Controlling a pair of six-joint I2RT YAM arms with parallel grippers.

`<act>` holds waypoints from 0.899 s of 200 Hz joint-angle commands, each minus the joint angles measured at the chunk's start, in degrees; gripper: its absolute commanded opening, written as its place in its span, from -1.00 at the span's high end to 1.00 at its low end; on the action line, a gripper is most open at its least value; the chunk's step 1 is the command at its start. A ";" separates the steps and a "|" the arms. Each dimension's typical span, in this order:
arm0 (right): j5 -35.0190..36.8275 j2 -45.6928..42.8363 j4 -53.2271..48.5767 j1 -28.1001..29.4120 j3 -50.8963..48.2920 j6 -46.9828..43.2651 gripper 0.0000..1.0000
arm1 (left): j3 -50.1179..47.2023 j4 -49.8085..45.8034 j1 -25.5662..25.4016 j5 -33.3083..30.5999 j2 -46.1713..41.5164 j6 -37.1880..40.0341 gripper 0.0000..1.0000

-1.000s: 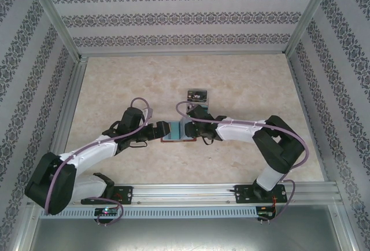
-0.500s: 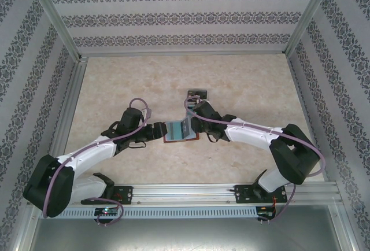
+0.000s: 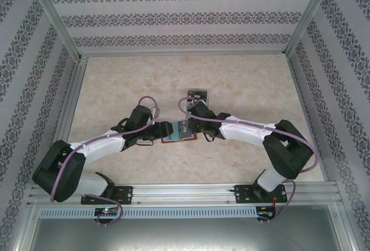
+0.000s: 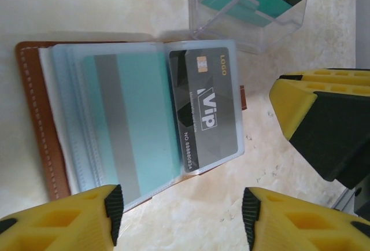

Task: Take the credit cards out of the card holder

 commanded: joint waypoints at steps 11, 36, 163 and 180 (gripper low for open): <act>2.63 -3.35 -0.52 2.12 1.48 -2.64 0.54 | 2.52 3.12 -1.44 -0.68 2.76 -0.95 -0.05; -2.64 -0.83 -0.07 0.66 2.34 -1.75 0.60 | 3.63 2.47 -1.66 -1.33 4.84 -1.27 0.14; -11.56 8.60 7.44 -1.51 -2.11 2.81 0.78 | 6.84 5.31 -3.06 -0.01 13.36 -4.67 0.33; -11.62 8.78 7.63 -1.39 -2.13 2.89 0.78 | 7.57 5.24 -3.39 -0.10 14.50 -4.80 0.36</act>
